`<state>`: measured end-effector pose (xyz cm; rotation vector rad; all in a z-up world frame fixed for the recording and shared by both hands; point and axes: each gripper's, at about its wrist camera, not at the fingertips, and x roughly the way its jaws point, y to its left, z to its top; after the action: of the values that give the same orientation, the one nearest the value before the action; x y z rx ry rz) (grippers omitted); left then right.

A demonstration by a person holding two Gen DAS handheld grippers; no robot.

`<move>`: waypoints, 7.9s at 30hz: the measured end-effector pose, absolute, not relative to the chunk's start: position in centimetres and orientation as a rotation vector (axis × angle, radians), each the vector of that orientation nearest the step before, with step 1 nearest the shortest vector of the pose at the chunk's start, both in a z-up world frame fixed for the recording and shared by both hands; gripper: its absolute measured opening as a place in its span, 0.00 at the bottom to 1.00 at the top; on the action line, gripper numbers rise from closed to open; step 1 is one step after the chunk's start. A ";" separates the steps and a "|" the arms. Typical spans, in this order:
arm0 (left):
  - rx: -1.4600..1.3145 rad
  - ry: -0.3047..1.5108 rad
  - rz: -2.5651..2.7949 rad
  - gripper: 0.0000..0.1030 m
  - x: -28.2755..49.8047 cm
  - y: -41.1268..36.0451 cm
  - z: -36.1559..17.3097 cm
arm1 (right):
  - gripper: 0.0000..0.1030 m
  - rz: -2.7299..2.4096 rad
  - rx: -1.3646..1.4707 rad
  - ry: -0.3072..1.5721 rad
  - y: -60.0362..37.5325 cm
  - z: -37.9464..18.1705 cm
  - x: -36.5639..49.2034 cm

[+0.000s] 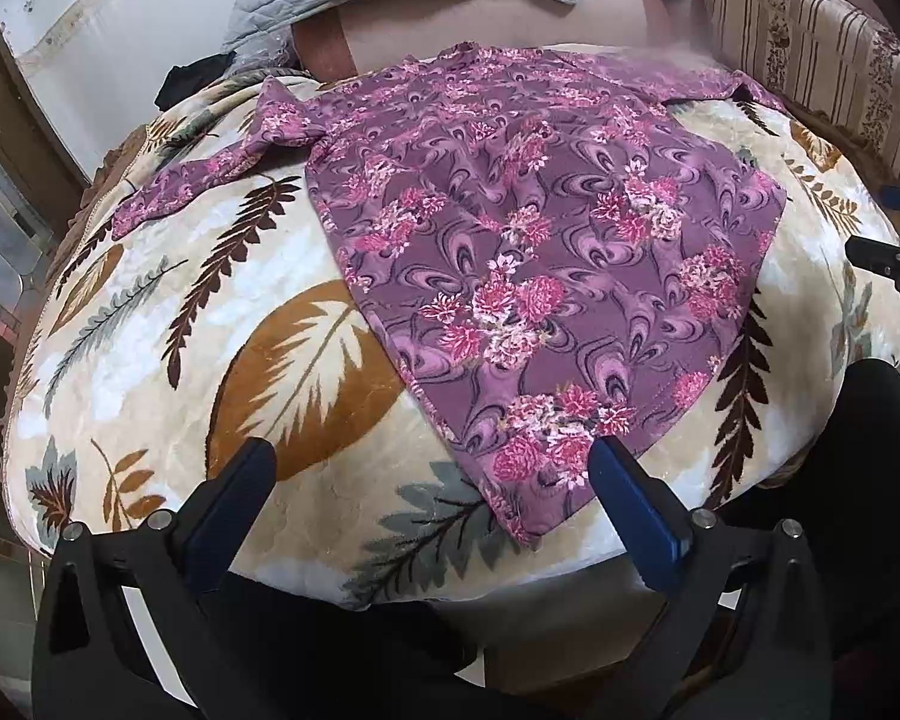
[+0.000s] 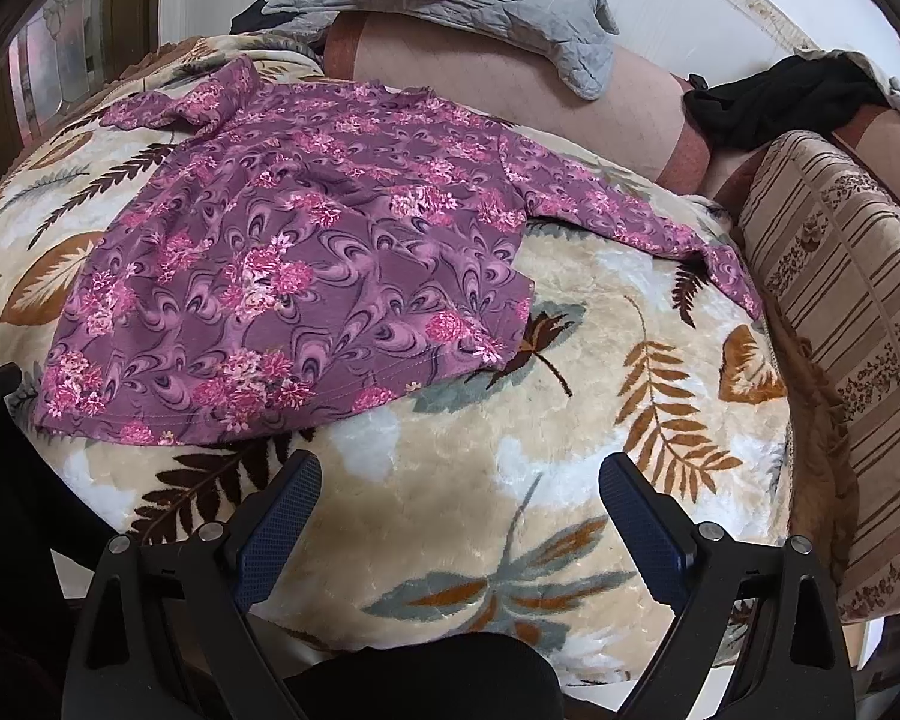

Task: Fold small clothes

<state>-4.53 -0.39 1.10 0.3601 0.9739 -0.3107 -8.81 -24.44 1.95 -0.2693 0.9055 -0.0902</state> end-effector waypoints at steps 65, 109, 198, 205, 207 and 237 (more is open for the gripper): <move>-0.213 1.410 -0.516 0.04 2.8 -0.4 -2.6 | 0.65 0.008 0.531 0.963 -37.4 -3.1 1.6; -0.313 1.371 -0.239 0.02 18.0 4.3 -4.0 | 0.37 -0.015 0.482 0.955 -35.4 -4.7 -3.4; -0.189 1.163 -0.464 0.77 25.7 -3.0 -2.8 | 0.13 -0.162 0.515 0.556 -39.5 6.3 24.1; -0.261 1.175 -0.476 0.77 26.0 -0.2 -2.3 | 0.13 0.007 0.478 0.653 -28.4 4.7 26.1; -0.281 1.166 -0.473 0.77 26.0 0.9 -1.9 | 0.13 0.058 0.478 0.684 -25.3 3.9 26.7; -0.441 1.137 -0.354 0.03 33.3 -5.4 0.8 | 0.40 0.032 0.923 0.715 -37.5 -2.5 13.8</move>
<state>33.30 -5.44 0.84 -0.4407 1.1374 -0.3541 13.81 -37.54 -2.45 0.9230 0.7154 0.0324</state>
